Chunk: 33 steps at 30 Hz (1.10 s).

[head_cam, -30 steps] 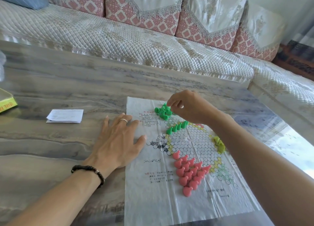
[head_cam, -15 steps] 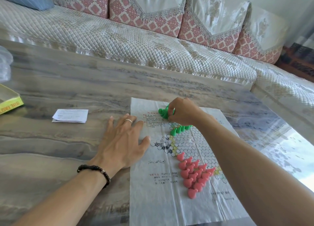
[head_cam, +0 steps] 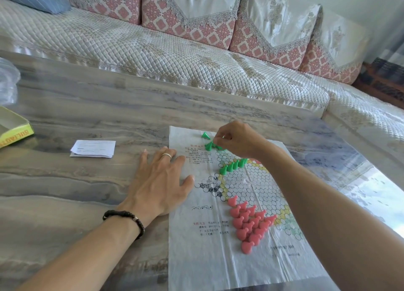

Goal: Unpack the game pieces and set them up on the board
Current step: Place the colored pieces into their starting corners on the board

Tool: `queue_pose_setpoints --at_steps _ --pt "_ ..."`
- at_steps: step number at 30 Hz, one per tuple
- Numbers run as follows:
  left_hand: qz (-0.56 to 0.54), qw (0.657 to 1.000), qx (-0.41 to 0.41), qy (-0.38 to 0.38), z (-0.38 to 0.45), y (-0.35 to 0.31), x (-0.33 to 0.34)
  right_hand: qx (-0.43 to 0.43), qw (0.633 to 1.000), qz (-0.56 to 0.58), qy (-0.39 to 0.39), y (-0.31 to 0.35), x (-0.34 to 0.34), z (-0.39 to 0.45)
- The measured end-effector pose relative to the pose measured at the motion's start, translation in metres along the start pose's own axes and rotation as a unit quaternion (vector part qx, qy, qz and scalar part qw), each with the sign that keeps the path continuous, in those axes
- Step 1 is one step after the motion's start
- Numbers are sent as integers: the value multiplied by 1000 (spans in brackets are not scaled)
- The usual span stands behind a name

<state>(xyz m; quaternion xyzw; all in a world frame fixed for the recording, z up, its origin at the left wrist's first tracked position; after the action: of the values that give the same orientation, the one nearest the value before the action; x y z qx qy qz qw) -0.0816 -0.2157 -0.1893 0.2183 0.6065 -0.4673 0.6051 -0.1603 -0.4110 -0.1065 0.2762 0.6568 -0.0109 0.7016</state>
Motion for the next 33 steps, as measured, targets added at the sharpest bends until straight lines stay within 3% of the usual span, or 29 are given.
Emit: queue_pose_setpoints --at_steps 6,19,27,33 --pt "-1 1000 0 1 -1 1 1 31 998 52 -27 -7 -4 -1" --pt "-6 1000 0 0 1 1 2 87 992 -5 -89 -25 -16 -10" --pt "-1 1000 0 -6 1 1 2 114 990 -61 -55 -34 -15 -11" --pt "-3 1000 0 -6 1 1 2 88 989 -120 -2 -29 -16 -9"
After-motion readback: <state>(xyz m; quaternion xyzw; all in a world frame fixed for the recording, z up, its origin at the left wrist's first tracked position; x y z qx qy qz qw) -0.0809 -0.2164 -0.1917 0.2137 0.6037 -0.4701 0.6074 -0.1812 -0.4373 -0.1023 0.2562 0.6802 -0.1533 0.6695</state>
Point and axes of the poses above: each hand's wrist, its own z-axis towards the middle knuckle, its own x-axis out of the palm, y = z × x, the point moved 1 cm from there along z, towards the middle knuckle, and after that the axes turned 2 degrees about y, right-handed, at the moved point
